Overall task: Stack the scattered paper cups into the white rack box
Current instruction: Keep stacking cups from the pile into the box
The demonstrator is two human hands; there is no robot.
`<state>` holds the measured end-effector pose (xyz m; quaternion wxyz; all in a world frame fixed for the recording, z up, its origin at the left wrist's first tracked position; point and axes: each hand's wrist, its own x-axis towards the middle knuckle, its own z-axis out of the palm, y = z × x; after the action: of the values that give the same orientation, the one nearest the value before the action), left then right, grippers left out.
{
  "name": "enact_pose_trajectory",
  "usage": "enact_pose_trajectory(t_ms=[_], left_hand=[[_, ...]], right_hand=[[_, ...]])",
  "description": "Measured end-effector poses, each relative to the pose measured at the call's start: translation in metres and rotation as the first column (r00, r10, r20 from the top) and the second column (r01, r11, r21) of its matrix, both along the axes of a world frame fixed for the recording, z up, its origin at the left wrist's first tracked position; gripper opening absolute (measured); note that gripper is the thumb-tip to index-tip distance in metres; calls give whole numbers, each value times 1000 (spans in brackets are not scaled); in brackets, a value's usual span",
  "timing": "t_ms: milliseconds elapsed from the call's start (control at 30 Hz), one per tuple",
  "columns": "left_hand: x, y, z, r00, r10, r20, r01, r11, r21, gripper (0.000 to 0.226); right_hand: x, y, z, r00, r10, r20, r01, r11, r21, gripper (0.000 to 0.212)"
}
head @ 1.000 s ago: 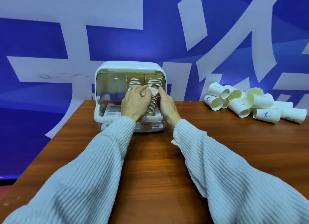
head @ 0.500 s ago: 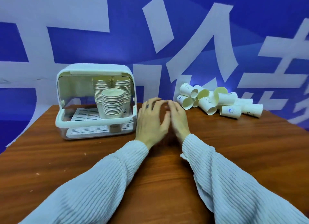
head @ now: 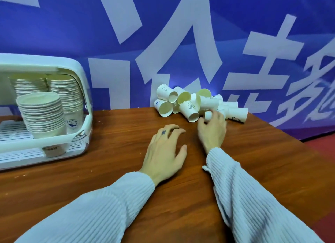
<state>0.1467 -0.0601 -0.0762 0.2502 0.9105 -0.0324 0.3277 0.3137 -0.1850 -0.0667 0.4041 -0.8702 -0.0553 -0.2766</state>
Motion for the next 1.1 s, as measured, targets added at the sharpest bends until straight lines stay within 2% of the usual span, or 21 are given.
enact_pose_trajectory(t_ms=[100,167,233,400,533,567,633,700,767,833,900,933,1000,1033,1100], left_hand=[[-3,2,0,1000,2,10,-2,1000,-21,43],[-2,4,0,1000,-1,9,1,1000,-29,43],[0,6,0,1000,-2,1,2,999,-32,43],[-3,6,1,1000,14,3,-14,999,-39,44],[-7,4,3,1000,30,2,-30,1000,-2,49],[-7,3,4,999,45,0,-45,999,16,55],[-7,3,5,997,77,-31,-74,994,83,75],[-6,2,3,991,82,-108,-65,986,155,94],[-6,2,-1,981,93,-173,-57,978,201,95],[-8,3,-3,976,117,-185,-76,973,217,87],[-12,4,-1,977,127,-171,-98,981,166,83],[-13,4,0,977,124,-171,-101,986,134,82],[-15,5,2,976,115,-185,-97,990,103,82],[-15,5,2,975,113,-192,-95,991,96,82],[-15,6,3,974,112,-195,-99,992,79,83]], right_hand=[[32,-8,3,988,-126,-89,141,972,188,67],[50,-16,-1,974,-104,-203,166,933,318,73],[58,-21,-5,966,-74,-248,162,921,355,74],[47,-20,0,954,-59,-294,160,930,332,53],[7,-18,6,958,-48,-283,179,870,459,23],[-7,-14,8,971,-1,-238,123,858,498,16],[-38,-3,11,965,237,-114,-129,806,578,24],[-65,11,8,852,521,-48,-395,702,593,29],[-75,18,5,832,550,-65,-453,743,493,38],[-69,13,6,932,363,21,-347,871,347,33],[-55,-1,8,982,117,147,-137,982,131,19],[-45,-9,8,988,50,143,-50,999,-8,35],[-26,-23,3,999,-25,27,31,966,-256,66],[-21,-26,0,998,-41,-38,25,940,-341,77],[-15,-29,-4,989,-41,-141,-20,912,-409,92]])
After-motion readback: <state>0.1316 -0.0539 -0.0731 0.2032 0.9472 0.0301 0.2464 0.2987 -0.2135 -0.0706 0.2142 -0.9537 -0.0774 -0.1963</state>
